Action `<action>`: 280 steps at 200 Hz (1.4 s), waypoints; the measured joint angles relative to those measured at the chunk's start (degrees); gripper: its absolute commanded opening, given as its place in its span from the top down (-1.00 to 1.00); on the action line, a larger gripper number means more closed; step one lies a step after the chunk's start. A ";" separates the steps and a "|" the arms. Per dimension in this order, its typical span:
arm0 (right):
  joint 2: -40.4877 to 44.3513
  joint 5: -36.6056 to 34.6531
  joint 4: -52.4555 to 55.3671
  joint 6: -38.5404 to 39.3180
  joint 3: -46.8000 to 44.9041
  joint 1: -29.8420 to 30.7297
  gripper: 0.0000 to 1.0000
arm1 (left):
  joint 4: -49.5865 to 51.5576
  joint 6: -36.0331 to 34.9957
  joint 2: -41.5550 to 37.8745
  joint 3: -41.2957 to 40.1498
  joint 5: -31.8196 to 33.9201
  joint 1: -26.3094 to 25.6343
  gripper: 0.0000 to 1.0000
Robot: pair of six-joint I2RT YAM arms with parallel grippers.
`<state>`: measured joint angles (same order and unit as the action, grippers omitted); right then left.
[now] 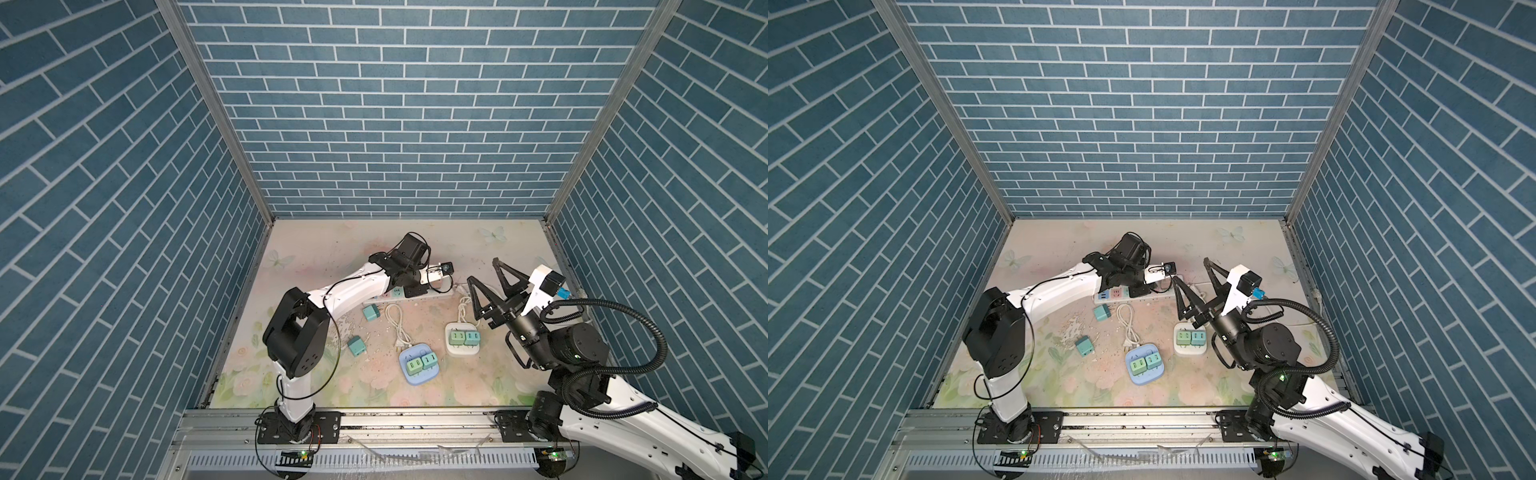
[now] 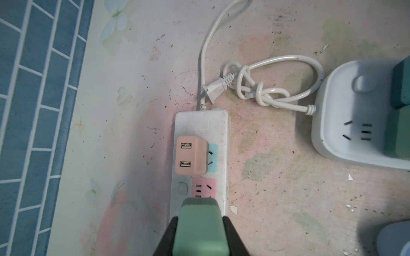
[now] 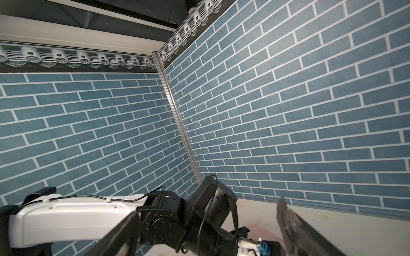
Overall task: Insert plugs into power strip
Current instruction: Insert the plug into the socket.
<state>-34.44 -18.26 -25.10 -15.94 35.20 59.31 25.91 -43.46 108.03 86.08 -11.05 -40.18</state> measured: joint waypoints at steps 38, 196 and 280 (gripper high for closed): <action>0.35 -1.84 -0.02 2.19 0.00 0.00 -0.95 | 2.69 -3.37 6.47 5.27 -0.87 1.95 1.00; -1.40 -10.86 1.57 13.31 2.01 -1.01 -0.96 | 11.54 -9.53 15.61 15.45 -4.68 2.84 1.00; -1.01 -10.54 2.45 13.35 2.03 -1.64 -0.96 | 14.14 -10.58 17.14 18.27 -3.65 2.91 1.00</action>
<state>-35.44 -28.80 -22.65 -2.59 37.23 57.67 40.05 -54.04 125.16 104.36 -14.70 -37.28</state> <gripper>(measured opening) 0.982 0.310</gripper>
